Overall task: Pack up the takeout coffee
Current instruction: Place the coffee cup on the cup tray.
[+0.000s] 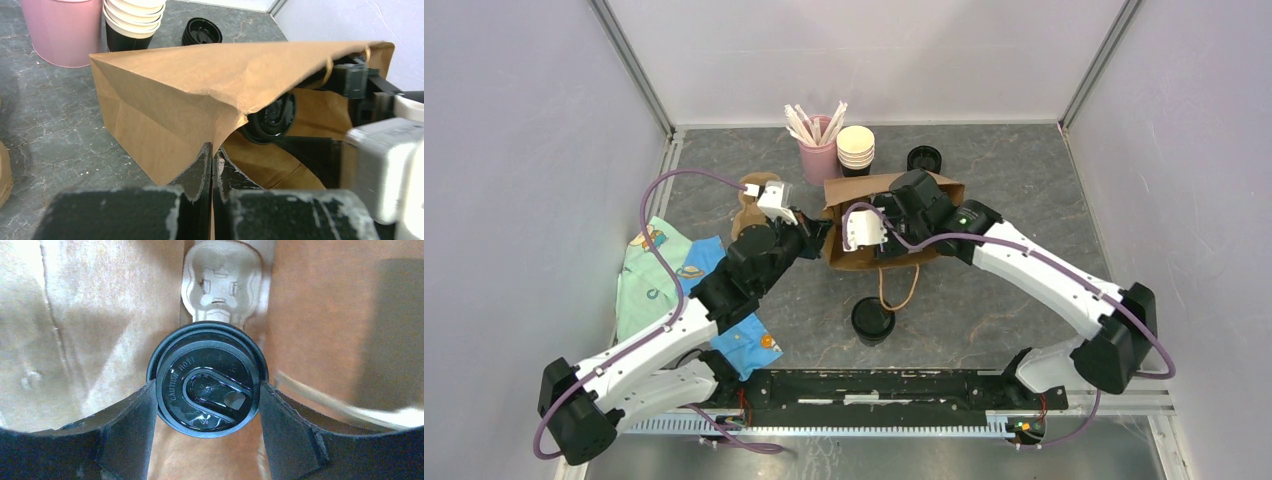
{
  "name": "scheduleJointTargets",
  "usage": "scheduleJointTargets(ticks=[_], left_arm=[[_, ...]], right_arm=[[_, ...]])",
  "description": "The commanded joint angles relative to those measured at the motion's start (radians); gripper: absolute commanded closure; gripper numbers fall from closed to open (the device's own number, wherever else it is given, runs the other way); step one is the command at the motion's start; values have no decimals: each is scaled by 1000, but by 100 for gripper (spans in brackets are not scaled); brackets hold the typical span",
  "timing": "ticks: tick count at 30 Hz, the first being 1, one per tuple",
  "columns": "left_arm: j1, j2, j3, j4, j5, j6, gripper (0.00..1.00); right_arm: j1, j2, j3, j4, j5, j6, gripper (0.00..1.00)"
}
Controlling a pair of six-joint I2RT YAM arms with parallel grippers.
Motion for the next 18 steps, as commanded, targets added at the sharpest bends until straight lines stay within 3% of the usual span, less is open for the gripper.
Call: scheduleJointTargets(ticks=[1, 9, 18], left_arm=[[1, 14, 55, 3, -13, -12, 98], [2, 32, 72, -7, 0, -15, 98], [1, 51, 96, -23, -9, -4, 98]], right_arm=[[10, -77, -19, -13, 103, 35, 100], [12, -79, -40, -30, 298, 9, 100], [27, -68, -28, -137, 322, 21, 100]])
